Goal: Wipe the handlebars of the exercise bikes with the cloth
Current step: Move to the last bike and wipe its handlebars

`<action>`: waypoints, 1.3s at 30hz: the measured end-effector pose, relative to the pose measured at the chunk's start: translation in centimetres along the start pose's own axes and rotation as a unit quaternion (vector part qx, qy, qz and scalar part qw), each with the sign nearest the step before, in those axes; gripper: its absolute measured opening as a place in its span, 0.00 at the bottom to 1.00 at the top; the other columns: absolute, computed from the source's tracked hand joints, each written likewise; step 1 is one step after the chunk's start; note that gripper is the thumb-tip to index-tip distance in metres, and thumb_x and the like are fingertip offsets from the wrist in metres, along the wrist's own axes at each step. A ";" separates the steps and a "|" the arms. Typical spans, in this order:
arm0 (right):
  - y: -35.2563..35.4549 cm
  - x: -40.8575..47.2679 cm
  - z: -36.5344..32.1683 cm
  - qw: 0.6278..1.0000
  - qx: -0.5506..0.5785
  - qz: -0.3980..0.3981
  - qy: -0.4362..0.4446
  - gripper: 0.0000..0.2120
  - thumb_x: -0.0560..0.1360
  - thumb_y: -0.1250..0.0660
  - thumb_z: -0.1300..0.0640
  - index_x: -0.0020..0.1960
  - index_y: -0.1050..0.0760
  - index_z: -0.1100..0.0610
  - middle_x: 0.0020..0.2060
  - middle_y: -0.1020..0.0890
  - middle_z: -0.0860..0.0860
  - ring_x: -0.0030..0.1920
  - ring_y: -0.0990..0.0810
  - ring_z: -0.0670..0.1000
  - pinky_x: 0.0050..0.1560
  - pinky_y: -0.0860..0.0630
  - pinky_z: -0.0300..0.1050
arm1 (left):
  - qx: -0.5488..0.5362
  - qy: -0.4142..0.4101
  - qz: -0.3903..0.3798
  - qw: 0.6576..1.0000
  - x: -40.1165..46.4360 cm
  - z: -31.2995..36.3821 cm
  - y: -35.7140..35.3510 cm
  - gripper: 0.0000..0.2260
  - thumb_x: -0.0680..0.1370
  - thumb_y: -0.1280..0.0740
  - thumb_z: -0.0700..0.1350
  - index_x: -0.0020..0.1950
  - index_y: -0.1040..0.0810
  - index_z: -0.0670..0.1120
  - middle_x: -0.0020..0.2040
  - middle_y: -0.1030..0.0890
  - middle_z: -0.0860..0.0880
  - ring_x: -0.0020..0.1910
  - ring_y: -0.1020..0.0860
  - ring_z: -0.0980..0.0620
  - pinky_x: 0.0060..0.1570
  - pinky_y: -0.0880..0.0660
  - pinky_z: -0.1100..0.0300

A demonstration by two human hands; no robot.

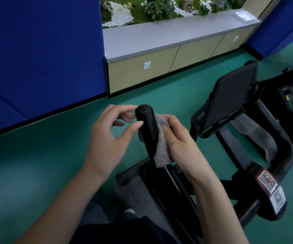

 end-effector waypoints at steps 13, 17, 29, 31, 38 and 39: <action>1.3 -2.6 2.3 0.994 -0.106 0.017 -0.039 0.11 0.81 0.44 0.57 0.50 0.25 0.45 0.41 0.19 0.43 0.43 0.22 0.41 0.43 0.28 0.35 | -0.002 0.010 -0.003 1.000 -0.1 -0.3 -0.2 0.11 0.74 0.31 0.44 0.56 0.23 0.50 0.45 0.21 0.51 0.48 0.22 0.51 0.51 0.24 0.53; 2.1 -3.9 3.7 0.992 -0.095 -0.001 -0.083 0.12 0.81 0.43 0.58 0.51 0.23 0.46 0.43 0.17 0.44 0.47 0.20 0.43 0.52 0.25 0.43 | 0.002 0.013 -0.008 1.000 -0.2 -0.2 -0.3 0.11 0.74 0.31 0.44 0.56 0.23 0.50 0.45 0.21 0.53 0.48 0.22 0.54 0.51 0.24 0.53; 1.7 -4.2 5.8 0.972 0.139 -0.011 -0.187 0.10 0.81 0.42 0.62 0.54 0.22 0.62 0.43 0.18 0.58 0.42 0.21 0.54 0.46 0.25 0.47 | 0.018 0.016 -0.030 0.999 -0.8 0.3 -0.3 0.16 0.73 0.32 0.47 0.61 0.24 0.49 0.47 0.21 0.51 0.50 0.23 0.54 0.53 0.25 0.52; 1.7 -4.2 5.3 0.978 0.112 -0.043 -0.172 0.10 0.81 0.42 0.62 0.54 0.23 0.63 0.43 0.19 0.59 0.44 0.21 0.55 0.49 0.26 0.50 | 0.027 0.010 -0.028 0.999 -1.0 0.4 -0.3 0.18 0.73 0.32 0.48 0.63 0.25 0.49 0.49 0.22 0.51 0.50 0.23 0.53 0.54 0.25 0.51; 4.4 -6.9 3.9 0.994 -0.057 -0.019 -0.086 0.09 0.79 0.38 0.63 0.50 0.21 0.54 0.41 0.16 0.49 0.43 0.19 0.47 0.48 0.24 0.45 | 0.100 -0.033 -0.036 0.994 -1.7 0.9 -0.5 0.24 0.73 0.32 0.52 0.68 0.29 0.49 0.55 0.28 0.54 0.52 0.25 0.54 0.54 0.27 0.59; 4.9 -7.6 3.6 0.995 -0.071 -0.006 -0.072 0.09 0.79 0.38 0.63 0.50 0.21 0.52 0.40 0.17 0.46 0.42 0.19 0.45 0.47 0.26 0.43 | 0.106 -0.036 -0.038 0.993 -1.7 1.0 -0.5 0.25 0.73 0.33 0.53 0.68 0.29 0.49 0.55 0.29 0.55 0.52 0.25 0.55 0.55 0.27 0.60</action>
Point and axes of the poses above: each hand's wrist, its own x-axis towards the middle knuckle, its own y-axis out of the back of the hand, z = x × y, the point moved 9 cm from there along x, towards the middle knuckle
